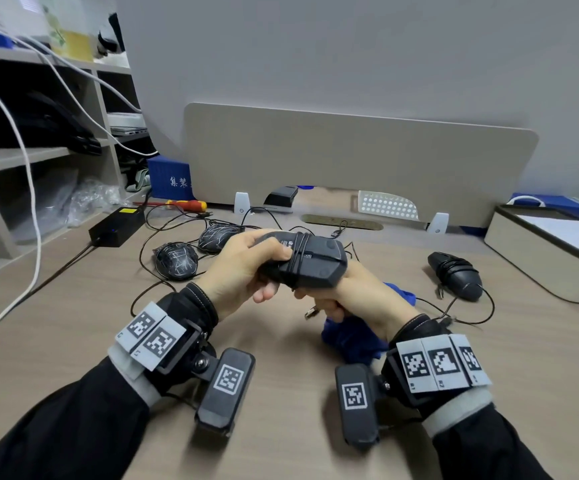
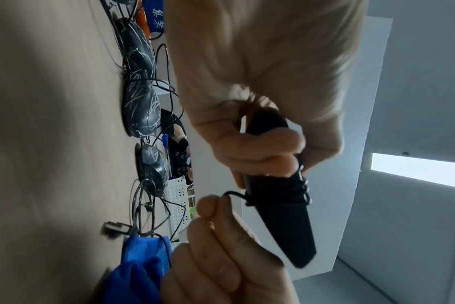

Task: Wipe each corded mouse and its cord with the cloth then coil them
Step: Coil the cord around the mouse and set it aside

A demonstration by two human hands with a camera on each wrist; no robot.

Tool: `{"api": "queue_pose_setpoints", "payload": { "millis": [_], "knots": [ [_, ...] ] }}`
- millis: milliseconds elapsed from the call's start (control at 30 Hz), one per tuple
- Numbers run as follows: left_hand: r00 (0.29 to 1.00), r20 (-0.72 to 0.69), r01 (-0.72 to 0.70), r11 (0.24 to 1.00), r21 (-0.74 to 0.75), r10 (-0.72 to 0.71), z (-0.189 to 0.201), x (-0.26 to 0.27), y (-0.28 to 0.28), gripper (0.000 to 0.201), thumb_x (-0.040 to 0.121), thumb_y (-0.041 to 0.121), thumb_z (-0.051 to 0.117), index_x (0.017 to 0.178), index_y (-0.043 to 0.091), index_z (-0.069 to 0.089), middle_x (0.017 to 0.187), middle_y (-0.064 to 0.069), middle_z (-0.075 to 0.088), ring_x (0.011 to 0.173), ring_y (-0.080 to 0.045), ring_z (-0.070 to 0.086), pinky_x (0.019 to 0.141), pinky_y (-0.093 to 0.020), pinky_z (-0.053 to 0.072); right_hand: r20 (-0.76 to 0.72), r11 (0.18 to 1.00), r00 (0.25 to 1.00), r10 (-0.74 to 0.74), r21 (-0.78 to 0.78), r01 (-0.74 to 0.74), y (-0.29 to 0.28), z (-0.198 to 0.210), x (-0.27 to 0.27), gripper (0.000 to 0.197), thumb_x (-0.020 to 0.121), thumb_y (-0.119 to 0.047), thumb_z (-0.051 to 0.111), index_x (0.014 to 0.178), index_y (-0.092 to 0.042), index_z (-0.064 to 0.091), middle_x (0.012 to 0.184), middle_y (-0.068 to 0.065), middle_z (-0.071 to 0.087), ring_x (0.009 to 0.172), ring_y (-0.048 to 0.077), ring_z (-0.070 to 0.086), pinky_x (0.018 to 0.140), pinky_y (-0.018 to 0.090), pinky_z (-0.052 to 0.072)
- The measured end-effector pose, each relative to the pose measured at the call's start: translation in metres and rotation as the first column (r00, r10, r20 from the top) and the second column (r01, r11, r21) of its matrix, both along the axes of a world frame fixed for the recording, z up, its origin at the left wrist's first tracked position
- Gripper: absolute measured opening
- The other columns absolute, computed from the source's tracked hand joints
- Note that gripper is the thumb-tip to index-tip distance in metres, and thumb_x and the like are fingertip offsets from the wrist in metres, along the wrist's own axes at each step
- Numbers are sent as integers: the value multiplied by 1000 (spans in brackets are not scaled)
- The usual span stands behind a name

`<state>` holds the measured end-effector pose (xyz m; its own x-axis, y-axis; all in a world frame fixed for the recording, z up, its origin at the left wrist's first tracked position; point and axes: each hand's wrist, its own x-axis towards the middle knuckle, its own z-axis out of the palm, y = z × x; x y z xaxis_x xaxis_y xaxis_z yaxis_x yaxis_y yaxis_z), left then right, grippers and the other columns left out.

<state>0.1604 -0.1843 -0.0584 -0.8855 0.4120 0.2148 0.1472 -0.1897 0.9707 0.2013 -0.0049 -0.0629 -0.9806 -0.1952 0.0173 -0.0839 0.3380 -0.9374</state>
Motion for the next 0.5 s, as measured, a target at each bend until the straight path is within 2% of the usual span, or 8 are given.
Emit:
{"api": "queue_pose_setpoints", "payload": {
  "millis": [67,167,267,333,400,433,500],
  "knots": [
    [999,-9,40,999,-17,-40,-1,0,-1,11,65,20,65,72,19,73,63,-7,58,36,-18,36,31,-14,25,-17,996,996,-85,-34,84,3,0,-2,24,94,-2,51,70,-4,55,55,6,34,50,17,27,46,23,27],
    [998,-10,55,997,-57,-56,-3,-2,-1,37,59,26,67,91,9,72,67,-8,60,39,-18,34,32,-14,25,0,980,981,-196,-38,196,7,-1,-7,37,92,4,48,58,-10,49,59,11,41,46,18,30,42,20,29],
    [999,-16,45,993,-113,-48,-2,-1,-2,41,62,20,68,100,3,68,69,-12,60,34,-18,35,32,-15,26,47,970,972,-229,-69,232,11,-3,-12,24,90,6,48,70,-2,59,67,18,45,48,20,34,40,20,29],
    [999,-13,43,987,-154,-46,-1,0,-3,35,69,13,63,102,3,67,68,-13,59,31,-18,35,31,-16,26,76,970,972,-224,-80,230,11,-7,-15,21,88,5,49,74,1,64,65,18,50,51,23,38,45,24,30],
    [998,-20,54,979,-196,-59,0,2,-3,34,71,11,61,103,4,67,66,-11,60,30,-18,37,31,-16,28,96,969,972,-217,-99,226,12,-8,-17,16,82,-2,56,79,6,69,71,21,57,63,30,46,55,32,36],
    [997,-35,57,972,-229,-67,1,3,-3,34,71,11,61,104,5,68,66,-10,61,30,-19,39,31,-16,29,100,968,972,-214,-113,224,13,-9,-18,16,79,-7,60,82,5,71,74,21,58,69,31,48,60,36,38],
    [995,-74,45,953,-298,-70,2,5,-2,31,75,7,63,106,8,69,64,-5,63,31,-20,43,32,-17,31,115,963,970,-216,-137,231,13,-9,-17,10,82,-13,69,77,-5,71,72,16,58,72,29,50,68,40,38]
  ]
}}
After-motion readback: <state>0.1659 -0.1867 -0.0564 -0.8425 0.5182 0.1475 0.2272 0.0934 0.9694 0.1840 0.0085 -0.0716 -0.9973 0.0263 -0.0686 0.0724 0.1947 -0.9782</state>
